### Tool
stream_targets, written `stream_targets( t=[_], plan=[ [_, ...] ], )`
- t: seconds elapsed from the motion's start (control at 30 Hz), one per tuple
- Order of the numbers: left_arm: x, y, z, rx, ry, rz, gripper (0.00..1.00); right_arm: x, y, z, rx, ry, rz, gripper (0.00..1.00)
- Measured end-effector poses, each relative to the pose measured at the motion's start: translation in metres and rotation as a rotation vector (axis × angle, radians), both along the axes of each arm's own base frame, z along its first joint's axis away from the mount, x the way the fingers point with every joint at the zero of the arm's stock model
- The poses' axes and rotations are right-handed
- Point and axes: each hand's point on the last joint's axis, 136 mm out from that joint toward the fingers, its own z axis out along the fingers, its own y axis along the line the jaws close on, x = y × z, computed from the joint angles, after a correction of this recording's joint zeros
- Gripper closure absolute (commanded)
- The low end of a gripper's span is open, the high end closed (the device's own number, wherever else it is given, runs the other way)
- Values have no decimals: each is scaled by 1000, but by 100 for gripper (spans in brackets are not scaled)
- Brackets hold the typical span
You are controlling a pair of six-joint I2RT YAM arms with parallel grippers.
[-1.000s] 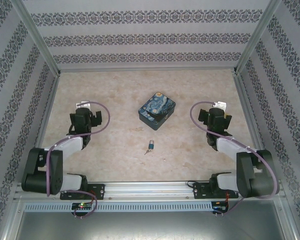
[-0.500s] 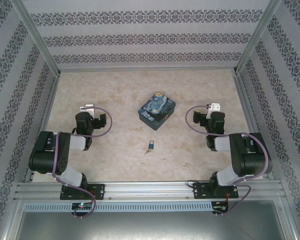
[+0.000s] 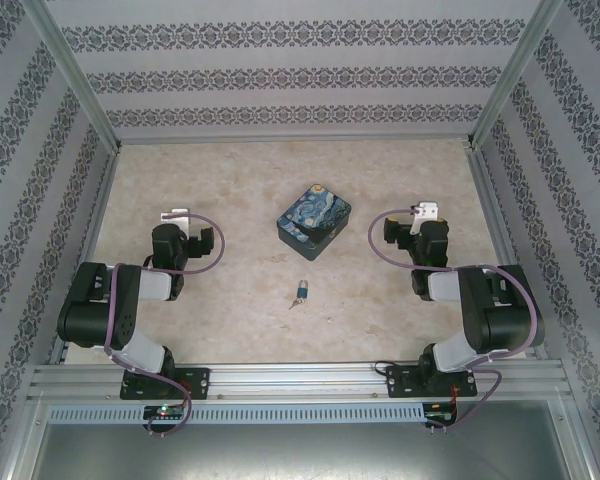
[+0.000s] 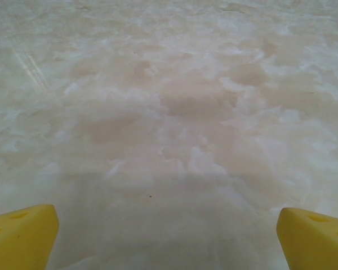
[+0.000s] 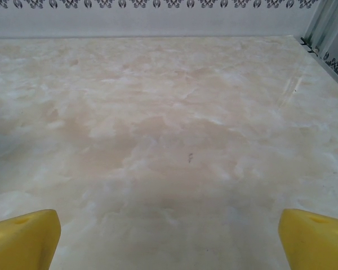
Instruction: Unlock the padlock with the key
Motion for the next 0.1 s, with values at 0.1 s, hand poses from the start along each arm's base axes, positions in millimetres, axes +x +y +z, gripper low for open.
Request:
stream_targets(
  t=[0.1],
  plan=[
    [0, 0, 0, 0, 0, 0, 0, 0, -1, 0, 3, 0, 1, 2]
  ],
)
